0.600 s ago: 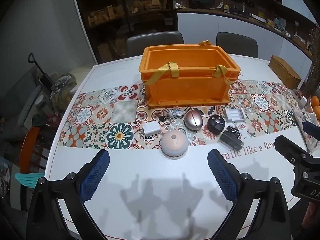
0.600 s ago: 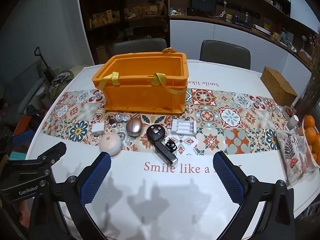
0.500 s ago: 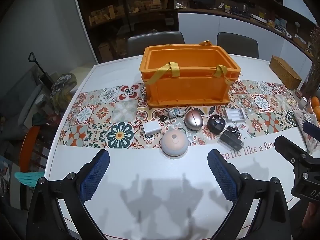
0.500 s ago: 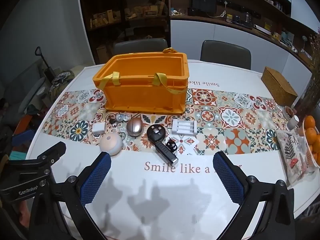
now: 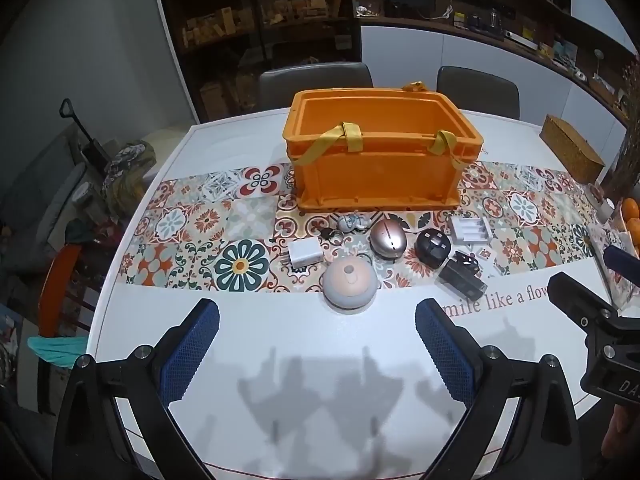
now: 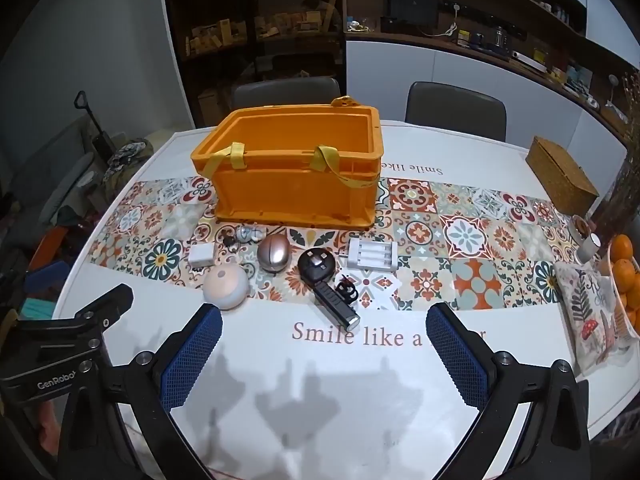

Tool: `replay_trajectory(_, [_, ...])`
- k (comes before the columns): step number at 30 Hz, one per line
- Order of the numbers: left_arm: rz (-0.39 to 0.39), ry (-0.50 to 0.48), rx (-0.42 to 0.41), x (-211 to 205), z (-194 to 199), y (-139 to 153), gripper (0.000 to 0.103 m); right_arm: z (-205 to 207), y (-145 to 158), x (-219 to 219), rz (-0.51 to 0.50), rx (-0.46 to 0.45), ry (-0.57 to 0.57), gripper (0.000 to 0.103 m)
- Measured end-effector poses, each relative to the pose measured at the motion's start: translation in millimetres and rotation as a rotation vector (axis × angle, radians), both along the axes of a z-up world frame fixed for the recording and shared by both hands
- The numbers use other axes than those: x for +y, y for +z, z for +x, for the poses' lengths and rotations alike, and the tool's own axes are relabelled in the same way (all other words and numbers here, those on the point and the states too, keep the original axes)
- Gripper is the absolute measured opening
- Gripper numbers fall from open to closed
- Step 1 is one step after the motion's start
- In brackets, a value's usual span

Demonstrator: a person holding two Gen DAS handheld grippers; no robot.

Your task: Organize rigid objects

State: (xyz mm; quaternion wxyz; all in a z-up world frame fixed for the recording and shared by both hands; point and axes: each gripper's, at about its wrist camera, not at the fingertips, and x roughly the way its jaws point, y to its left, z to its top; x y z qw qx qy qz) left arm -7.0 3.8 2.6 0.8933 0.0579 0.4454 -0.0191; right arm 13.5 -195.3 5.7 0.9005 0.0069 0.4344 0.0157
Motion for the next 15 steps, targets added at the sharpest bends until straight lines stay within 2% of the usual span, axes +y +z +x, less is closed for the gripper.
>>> replay_trajectory(15, [-0.015,-0.002,0.018,-3.1,0.7,-2.6,0.100,0.6,-2.3,-5.5,0.016,-0.001,0.004,0.103])
